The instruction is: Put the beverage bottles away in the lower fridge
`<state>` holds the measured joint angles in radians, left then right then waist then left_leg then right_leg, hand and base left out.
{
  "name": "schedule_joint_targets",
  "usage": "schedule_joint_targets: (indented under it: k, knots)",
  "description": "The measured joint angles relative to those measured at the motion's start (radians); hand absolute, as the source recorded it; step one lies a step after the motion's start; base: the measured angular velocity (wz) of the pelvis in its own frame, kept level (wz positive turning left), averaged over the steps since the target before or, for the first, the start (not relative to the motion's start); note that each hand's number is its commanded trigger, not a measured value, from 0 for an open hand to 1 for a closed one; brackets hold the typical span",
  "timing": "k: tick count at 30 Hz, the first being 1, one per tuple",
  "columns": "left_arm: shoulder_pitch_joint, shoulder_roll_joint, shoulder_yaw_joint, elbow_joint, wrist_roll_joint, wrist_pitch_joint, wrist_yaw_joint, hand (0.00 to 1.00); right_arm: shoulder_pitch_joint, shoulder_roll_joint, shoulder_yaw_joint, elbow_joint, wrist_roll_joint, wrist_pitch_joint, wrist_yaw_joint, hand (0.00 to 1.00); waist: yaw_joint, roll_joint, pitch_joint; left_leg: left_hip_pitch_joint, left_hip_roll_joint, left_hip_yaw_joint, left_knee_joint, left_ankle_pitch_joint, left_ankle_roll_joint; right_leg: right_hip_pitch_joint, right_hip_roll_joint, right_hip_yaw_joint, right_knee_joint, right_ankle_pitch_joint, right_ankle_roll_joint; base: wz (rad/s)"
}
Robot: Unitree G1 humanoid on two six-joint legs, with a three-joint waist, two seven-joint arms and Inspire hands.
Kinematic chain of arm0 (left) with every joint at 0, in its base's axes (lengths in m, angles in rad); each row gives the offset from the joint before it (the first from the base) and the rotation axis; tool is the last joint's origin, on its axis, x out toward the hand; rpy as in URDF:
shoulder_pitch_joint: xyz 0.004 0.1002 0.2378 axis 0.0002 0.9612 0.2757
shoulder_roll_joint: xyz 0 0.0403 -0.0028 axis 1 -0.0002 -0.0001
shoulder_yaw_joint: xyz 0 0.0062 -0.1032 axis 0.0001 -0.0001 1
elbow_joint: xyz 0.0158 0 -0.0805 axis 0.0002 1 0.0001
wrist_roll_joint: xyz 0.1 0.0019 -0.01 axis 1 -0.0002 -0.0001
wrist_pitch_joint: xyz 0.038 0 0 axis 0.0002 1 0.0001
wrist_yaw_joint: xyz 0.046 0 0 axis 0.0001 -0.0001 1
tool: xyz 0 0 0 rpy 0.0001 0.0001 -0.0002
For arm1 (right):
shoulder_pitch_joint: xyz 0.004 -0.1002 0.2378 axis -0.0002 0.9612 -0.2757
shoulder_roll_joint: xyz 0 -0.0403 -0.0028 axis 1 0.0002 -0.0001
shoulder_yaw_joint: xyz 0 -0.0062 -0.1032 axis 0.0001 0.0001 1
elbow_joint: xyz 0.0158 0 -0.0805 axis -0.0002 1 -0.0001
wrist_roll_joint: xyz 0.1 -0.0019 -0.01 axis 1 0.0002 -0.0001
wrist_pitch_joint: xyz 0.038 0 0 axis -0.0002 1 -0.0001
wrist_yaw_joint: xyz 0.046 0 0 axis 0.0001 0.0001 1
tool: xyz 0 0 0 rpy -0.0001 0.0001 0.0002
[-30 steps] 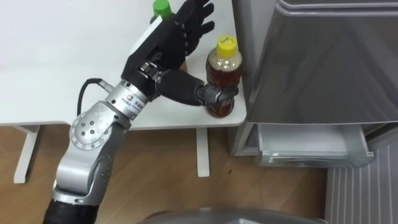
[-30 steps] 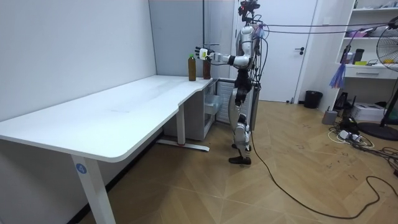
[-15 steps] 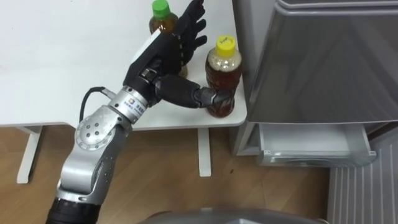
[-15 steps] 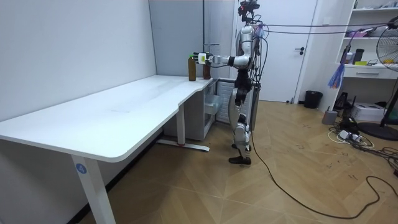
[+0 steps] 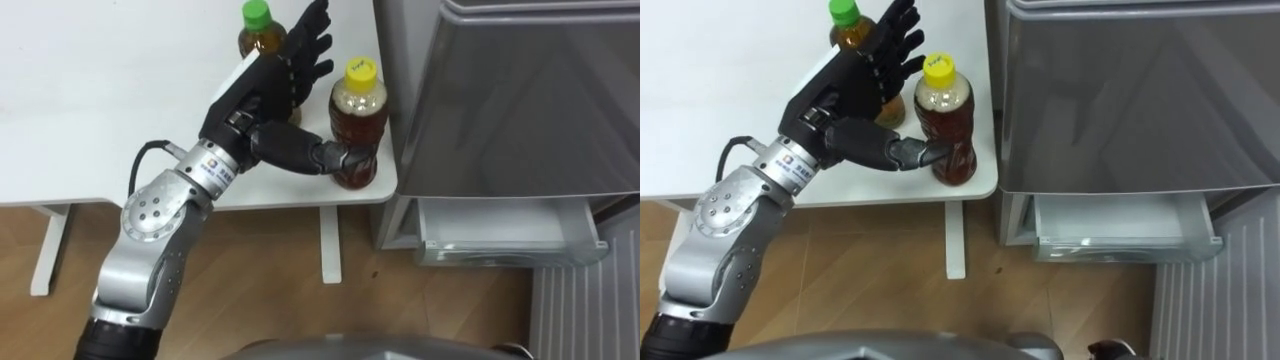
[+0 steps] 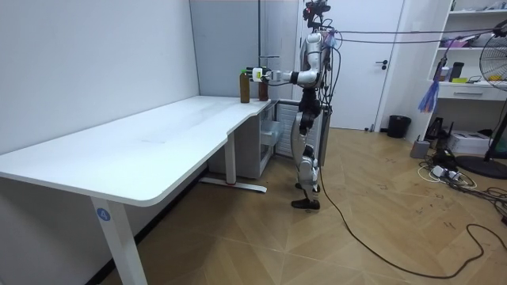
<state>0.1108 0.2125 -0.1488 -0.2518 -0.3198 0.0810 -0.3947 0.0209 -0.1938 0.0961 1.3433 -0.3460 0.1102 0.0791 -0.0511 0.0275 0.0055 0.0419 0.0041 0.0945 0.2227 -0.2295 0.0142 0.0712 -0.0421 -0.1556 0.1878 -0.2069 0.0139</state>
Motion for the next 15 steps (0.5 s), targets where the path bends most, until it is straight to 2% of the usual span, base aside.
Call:
schedule_joint_targets:
  k: [15]
  knots:
    - [0.002, 0.001, -0.020, 0.018, 0.008, 0.001, -0.002, 0.00, 0.001, 0.000, 0.000, -0.016, -0.012, -0.009, -0.001, 0.00, -0.001, 0.001, 0.0013, 0.003, 0.000, 0.000, 0.000, 0.000, 0.000, 0.005, 0.000, -0.001, -0.002, 0.000, 0.000, 0.00]
